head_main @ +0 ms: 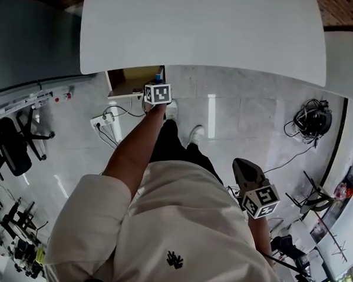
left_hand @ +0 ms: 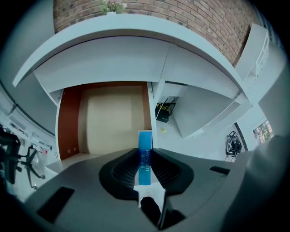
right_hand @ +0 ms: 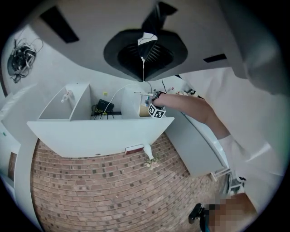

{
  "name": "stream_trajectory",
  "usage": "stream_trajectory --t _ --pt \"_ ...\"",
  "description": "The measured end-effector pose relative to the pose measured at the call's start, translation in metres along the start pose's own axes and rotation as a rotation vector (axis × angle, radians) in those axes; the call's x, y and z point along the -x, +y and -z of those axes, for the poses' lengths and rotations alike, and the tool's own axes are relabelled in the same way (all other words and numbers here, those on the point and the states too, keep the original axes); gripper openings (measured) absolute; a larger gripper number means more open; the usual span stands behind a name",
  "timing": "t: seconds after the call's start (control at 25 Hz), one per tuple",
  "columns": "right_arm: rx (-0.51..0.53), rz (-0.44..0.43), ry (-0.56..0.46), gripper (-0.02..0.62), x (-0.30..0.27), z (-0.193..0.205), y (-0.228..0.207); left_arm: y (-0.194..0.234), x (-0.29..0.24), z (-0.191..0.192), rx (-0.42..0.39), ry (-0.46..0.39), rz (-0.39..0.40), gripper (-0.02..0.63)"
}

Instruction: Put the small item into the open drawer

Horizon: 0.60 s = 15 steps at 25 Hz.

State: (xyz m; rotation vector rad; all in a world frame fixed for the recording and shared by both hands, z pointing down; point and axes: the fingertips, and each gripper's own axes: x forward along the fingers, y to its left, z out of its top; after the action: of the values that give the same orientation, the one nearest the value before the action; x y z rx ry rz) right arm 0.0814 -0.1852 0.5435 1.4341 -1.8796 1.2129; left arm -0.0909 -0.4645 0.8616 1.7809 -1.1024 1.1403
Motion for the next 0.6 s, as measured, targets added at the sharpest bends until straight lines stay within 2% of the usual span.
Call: stream_trajectory --t 0.2,0.4,0.6 --pt "-0.028 0.006 0.017 0.031 -0.002 0.006 -0.008 -0.004 -0.014 -0.003 0.019 0.017 0.001 0.091" --pt "-0.032 0.004 0.018 0.031 -0.003 0.005 -0.006 -0.014 -0.019 0.0 0.039 0.047 0.046 0.091" --pt "-0.029 -0.002 0.027 0.031 -0.007 0.01 -0.006 -0.017 -0.025 0.001 -0.031 0.05 0.06 0.109"
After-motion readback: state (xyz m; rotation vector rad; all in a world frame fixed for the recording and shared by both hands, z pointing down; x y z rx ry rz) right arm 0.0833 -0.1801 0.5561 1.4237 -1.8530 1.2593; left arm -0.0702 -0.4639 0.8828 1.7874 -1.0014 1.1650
